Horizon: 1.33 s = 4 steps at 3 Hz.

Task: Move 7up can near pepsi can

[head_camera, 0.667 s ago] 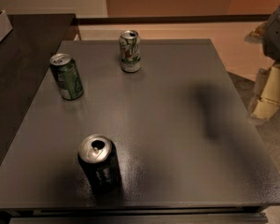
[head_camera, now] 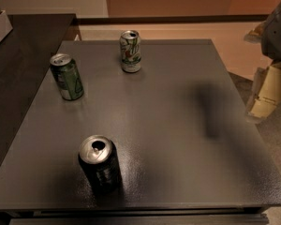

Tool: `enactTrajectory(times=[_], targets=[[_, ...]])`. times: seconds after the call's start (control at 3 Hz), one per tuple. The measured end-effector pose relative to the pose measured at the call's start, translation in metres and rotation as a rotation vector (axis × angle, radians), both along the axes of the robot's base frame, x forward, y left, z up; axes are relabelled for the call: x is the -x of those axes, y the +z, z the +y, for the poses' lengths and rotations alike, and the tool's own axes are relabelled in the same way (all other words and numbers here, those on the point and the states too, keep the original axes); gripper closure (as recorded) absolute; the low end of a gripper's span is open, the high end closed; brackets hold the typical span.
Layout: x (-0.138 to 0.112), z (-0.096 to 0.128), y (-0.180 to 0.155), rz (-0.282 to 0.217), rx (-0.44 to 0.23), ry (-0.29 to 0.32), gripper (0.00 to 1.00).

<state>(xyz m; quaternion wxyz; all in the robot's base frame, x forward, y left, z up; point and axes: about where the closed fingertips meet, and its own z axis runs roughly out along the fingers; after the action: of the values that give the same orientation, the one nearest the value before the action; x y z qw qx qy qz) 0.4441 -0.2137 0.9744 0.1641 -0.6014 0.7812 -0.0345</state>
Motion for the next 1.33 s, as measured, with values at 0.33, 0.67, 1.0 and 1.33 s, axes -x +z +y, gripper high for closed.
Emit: enactTrajectory(times=[0.33,0.67,1.0,1.33], targets=[[-0.036,0.017,-0.018,-0.013,-0.081,0.014,0.0],[-0.084,0.041,-0.041,-0.03,-0.186,0.033,0.0],[-0.125,0.06,-0.054,-0.047,-0.277,0.042,0.0],[-0.156,0.084,-0.059,-0.077,-0.373,0.046,0.0]])
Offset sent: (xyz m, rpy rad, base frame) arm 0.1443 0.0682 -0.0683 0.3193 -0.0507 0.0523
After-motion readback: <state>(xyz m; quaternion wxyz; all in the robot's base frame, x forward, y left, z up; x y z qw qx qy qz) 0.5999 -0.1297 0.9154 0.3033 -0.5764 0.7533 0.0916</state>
